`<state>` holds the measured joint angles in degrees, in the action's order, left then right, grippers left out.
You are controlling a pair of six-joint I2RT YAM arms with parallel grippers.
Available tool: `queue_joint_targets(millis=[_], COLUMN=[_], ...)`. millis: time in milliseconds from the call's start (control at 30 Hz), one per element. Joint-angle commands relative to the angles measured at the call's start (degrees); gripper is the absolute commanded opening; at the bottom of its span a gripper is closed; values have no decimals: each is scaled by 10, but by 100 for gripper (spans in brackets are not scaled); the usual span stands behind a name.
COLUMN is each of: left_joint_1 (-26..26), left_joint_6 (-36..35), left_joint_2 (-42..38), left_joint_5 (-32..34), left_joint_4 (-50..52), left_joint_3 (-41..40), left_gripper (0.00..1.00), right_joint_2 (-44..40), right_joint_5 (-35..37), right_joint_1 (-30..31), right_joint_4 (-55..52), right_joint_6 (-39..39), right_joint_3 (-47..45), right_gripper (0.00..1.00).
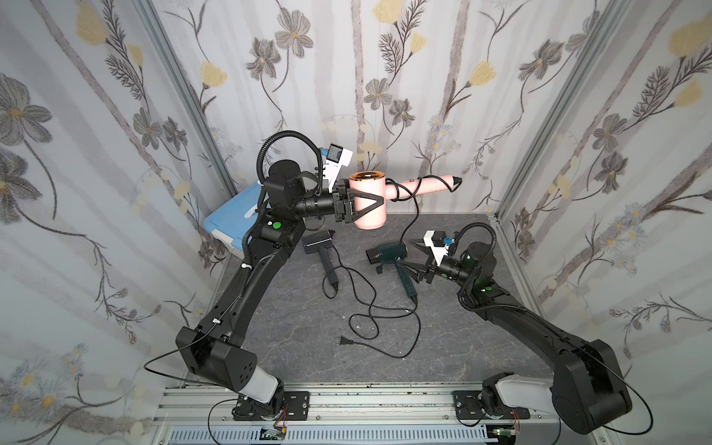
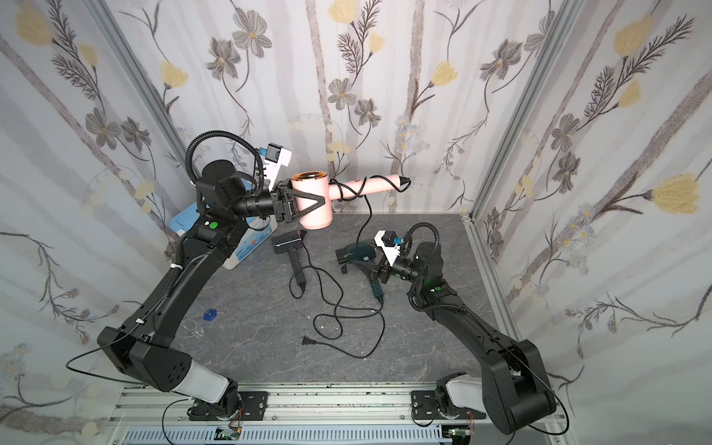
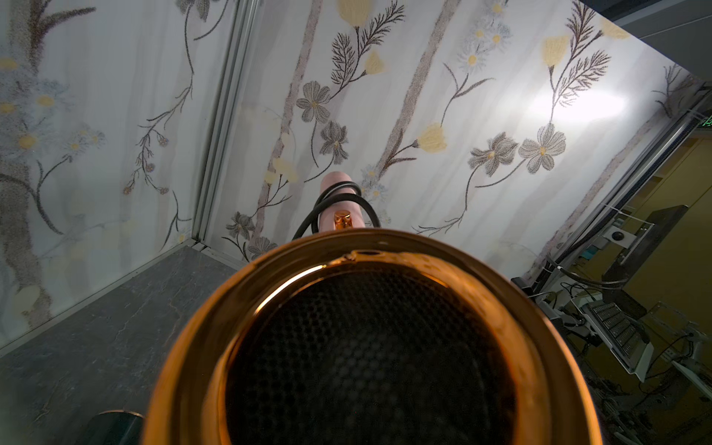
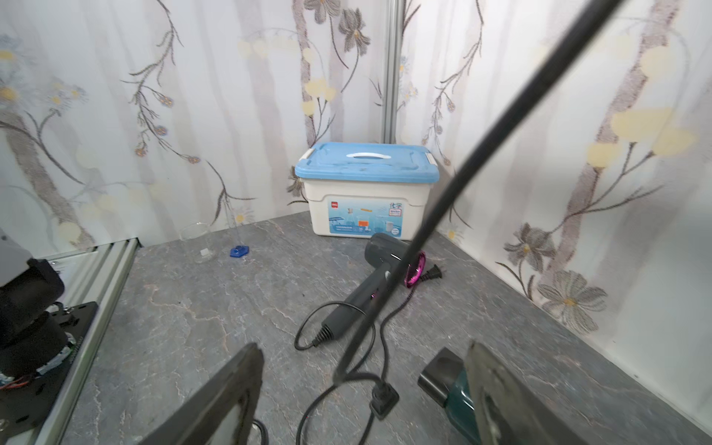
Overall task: Wrap the cord around the hair dryer
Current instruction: Wrap the power cord around the hair dryer.
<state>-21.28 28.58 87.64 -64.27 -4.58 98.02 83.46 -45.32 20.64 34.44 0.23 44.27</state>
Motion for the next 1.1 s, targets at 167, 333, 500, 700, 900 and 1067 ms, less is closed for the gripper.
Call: queue_joint_targets(millis=[167,333,500,700,900,1067], left_joint_1=[0,1,13,23,14,-10], left_joint_6=[24,18,14,-41,-195,-293], left_joint_2=[-4,-8,-16,4,47,74], left_joint_5=[6,17,67,90,83,86], left_joint_4=[-80,-79,-88,-20,181,304], left_joint_3=[2,-5,-32,-18,41,54], left_gripper=[0,0,0,0,0,0], right_joint_2=[65,53,4,-81,-145,-165], right_joint_5=[-21,8,58,171,294,389], right_joint_1=[21,21,28,72,111,125], right_joint_4=[10,4,-48,-221,-477,-624], right_joint_6=[44,58,36,-41,-119,-173], right_joint_3=[47,35,12,15,101,218], right_gripper=[54,0,0,0,0,0])
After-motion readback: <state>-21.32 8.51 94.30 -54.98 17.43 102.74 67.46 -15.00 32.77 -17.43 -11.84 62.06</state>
